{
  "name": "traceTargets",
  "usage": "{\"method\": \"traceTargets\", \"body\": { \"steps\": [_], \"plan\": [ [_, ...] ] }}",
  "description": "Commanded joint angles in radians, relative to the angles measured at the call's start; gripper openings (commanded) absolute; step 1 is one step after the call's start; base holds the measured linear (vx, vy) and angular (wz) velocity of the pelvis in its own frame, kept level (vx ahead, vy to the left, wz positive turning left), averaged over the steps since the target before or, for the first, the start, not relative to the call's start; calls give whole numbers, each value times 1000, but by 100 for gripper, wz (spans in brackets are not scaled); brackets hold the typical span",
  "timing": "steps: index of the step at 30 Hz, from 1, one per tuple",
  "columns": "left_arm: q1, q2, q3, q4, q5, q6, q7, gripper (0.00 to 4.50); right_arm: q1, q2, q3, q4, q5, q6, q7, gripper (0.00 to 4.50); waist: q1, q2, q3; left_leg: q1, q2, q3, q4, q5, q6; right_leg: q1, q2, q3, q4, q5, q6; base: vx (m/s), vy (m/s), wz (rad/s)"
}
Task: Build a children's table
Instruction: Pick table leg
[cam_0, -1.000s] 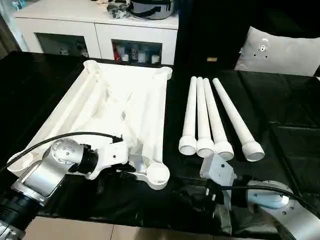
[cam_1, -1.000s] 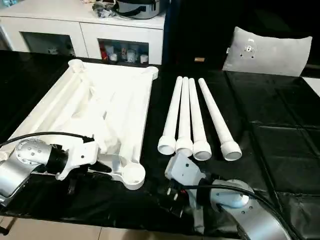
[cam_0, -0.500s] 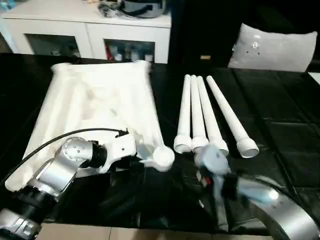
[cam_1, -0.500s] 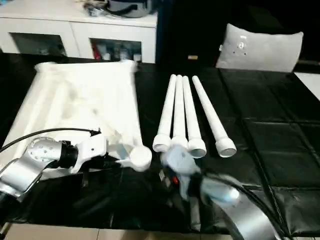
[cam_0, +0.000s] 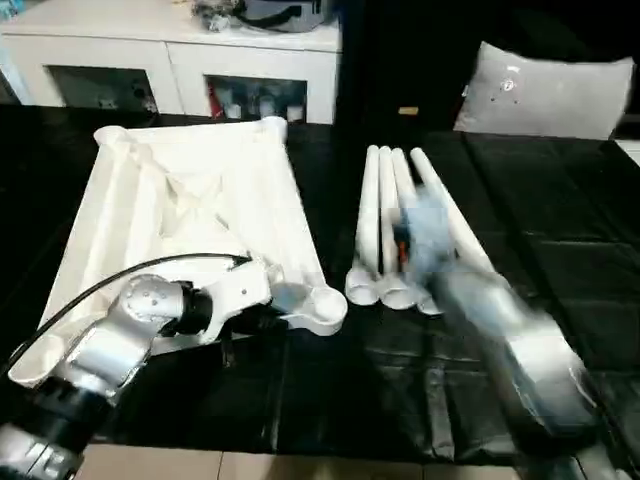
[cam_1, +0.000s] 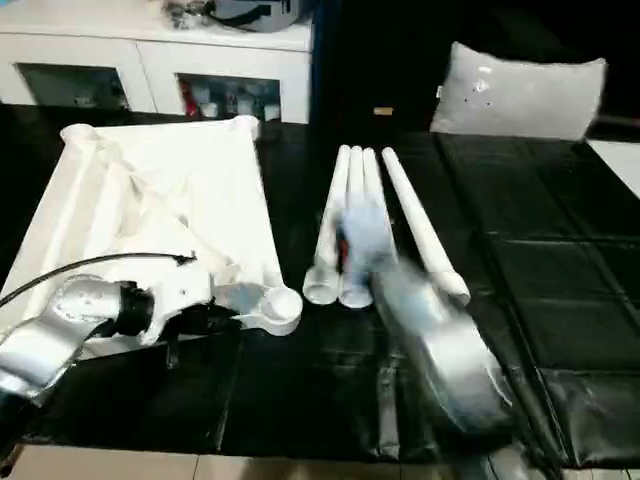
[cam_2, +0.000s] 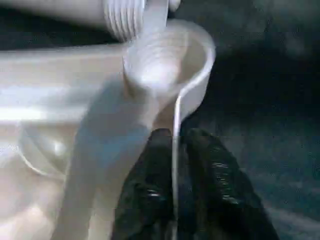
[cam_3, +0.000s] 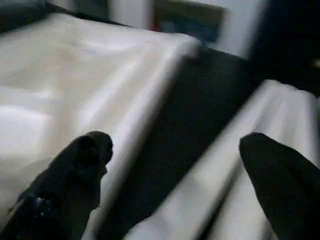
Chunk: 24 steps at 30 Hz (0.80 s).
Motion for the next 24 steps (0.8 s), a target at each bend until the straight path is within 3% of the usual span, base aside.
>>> {"method": "traceTargets", "body": {
  "steps": [1, 4, 6, 7, 8, 10, 14, 15, 16, 17, 19, 24],
  "plan": [
    [19, 25, 39, -72, -26, 49, 7, 96, -65, 35, -14, 118, -8, 84, -39, 450, 6, 19, -59, 4, 56, -11, -80, -14, -27, 52, -69, 45, -54, 91, -273, 0, 0, 0],
    [37, 34, 62, -134, -43, 97, 20, 117, -135, 71, -38, 235, -5, 94, -82, 450, 10, 22, -59, 6, 59, -10, -80, -20, -39, 51, -72, 46, -54, 88, -270, 0, 0, 0],
    [54, 37, 84, -212, -77, 173, 27, 128, -202, 101, -60, 352, -6, 78, -121, 450, 9, 16, -60, 7, 60, -9, -82, -16, -53, 51, -72, 44, -49, 95, -273, 0, 0, 0],
    [59, 33, 93, -255, -98, 216, 33, 143, -235, 112, -71, 415, -16, 62, -139, 450, 14, 19, -59, 8, 59, -7, -82, -18, -59, 50, -71, 44, -51, 85, -272, 0, 0, 0],
    [59, 33, 93, -255, -98, 216, 33, 155, -235, 112, -71, 415, -16, 62, -139, 450, 14, 20, -58, 7, 59, -7, -82, -22, -63, 49, -70, 44, -50, 79, -271, 0, 0, 0],
    [61, 23, 100, -291, -115, 252, 46, 155, -259, 117, -79, 469, -25, 42, -148, 450, 23, 10, -57, 8, 58, -3, -83, -17, -61, 50, -66, 43, -52, 84, -250, 0, 0, 0],
    [73, 4, 109, -352, -141, 311, 76, 155, -298, 128, -113, 564, -34, 27, -186, 450, 25, 8, -59, 4, 57, -2, -81, 2, -58, 54, -70, 44, -48, 90, -247, 0, 0, 0],
    [79, 6, 106, -363, -142, 319, 77, 155, -302, 130, -120, 577, -31, 28, -187, 450, 24, -1, -58, 2, 56, 0, -81, 3, -51, 55, -68, 44, -50, 90, -241, 0, 0, 0],
    [84, 7, 106, -376, -144, 331, 81, 155, -310, 132, -126, 597, -26, 25, -190, 450, 24, 3, -60, 1, 56, -1, -80, 10, -46, 56, -69, 44, -48, 92, -239, 0, 0, 0],
    [91, 9, 106, -394, -150, 353, 88, 155, -323, 133, -132, 633, -26, 14, -197, 450, 23, -2, -59, 0, 56, 1, -79, 16, -41, 55, -68, 44, -49, 94, -235, 0, 0, 0],
    [103, 9, 107, -424, -160, 399, 113, 155, -337, 136, -148, 696, -26, -15, -216, 450, 22, -2, -59, 0, 58, 0, -79, 9, -43, 54, -71, 44, -47, 76, -239, 0, 0, 0],
    [113, 8, 106, -442, -159, 416, 124, 155, -341, 148, -163, 732, -8, -21, -193, 450, 23, -3, -58, -2, 58, 2, -78, 10, -36, 53, -68, 43, -49, 72, -234, 0, 0, 0]
  ]
}}
